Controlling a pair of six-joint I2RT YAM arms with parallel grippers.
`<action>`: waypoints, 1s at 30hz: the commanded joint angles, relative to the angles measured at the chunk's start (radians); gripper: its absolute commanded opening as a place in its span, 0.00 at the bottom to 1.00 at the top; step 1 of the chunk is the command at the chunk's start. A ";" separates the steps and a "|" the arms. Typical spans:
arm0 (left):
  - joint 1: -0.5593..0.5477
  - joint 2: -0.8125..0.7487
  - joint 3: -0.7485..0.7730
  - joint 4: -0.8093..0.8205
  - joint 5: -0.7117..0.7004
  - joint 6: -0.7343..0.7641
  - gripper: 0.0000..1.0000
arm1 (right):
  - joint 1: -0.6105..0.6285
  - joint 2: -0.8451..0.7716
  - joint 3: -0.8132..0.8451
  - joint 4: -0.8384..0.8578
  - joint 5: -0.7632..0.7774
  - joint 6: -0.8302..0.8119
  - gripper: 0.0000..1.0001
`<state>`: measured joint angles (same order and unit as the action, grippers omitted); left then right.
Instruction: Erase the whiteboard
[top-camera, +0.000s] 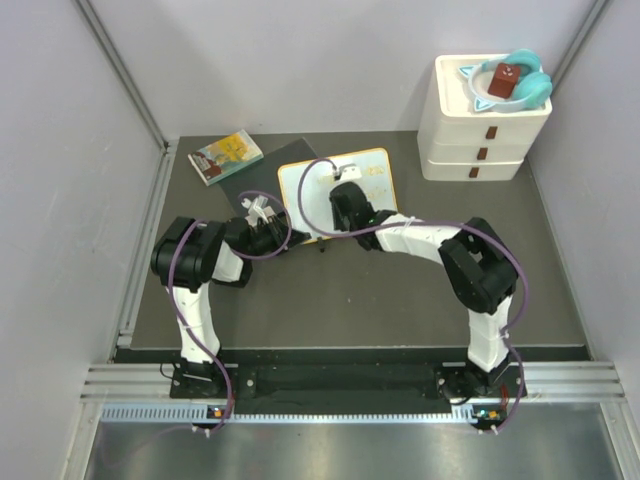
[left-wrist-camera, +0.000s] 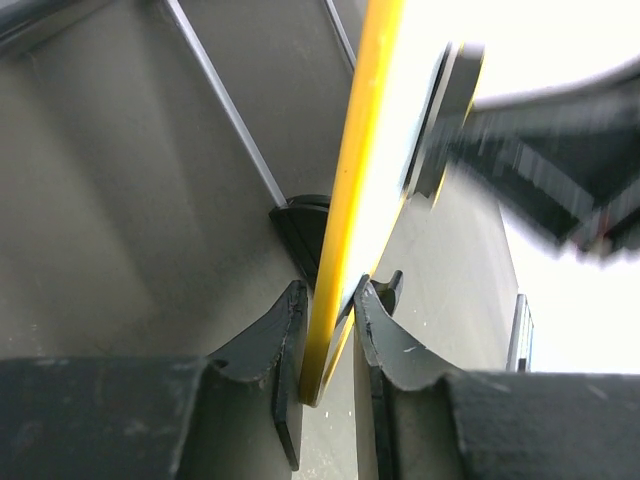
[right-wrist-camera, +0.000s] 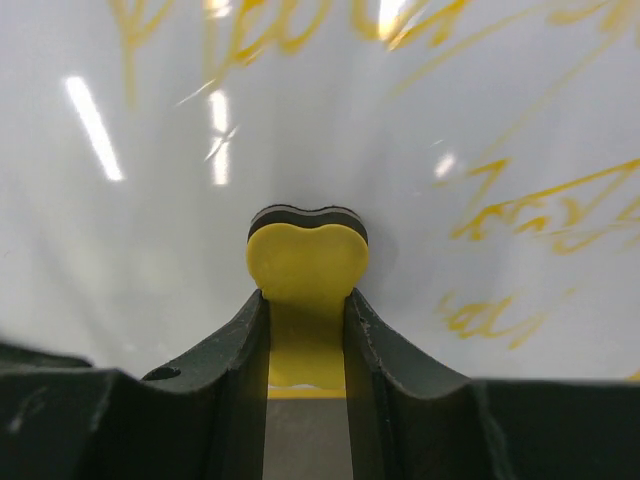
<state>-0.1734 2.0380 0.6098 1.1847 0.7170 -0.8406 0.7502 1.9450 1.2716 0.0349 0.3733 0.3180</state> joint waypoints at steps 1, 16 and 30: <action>0.012 0.028 -0.022 -0.165 -0.122 0.044 0.00 | -0.155 0.049 0.023 -0.073 0.101 0.003 0.00; 0.012 0.028 -0.024 -0.165 -0.122 0.043 0.00 | -0.207 0.039 -0.064 -0.116 0.028 0.079 0.00; 0.012 0.025 -0.030 -0.154 -0.122 0.043 0.00 | -0.120 0.032 -0.092 -0.113 -0.007 0.090 0.00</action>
<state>-0.1757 2.0380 0.6125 1.1919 0.7277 -0.8474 0.6247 1.8790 1.1973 -0.0124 0.4458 0.3878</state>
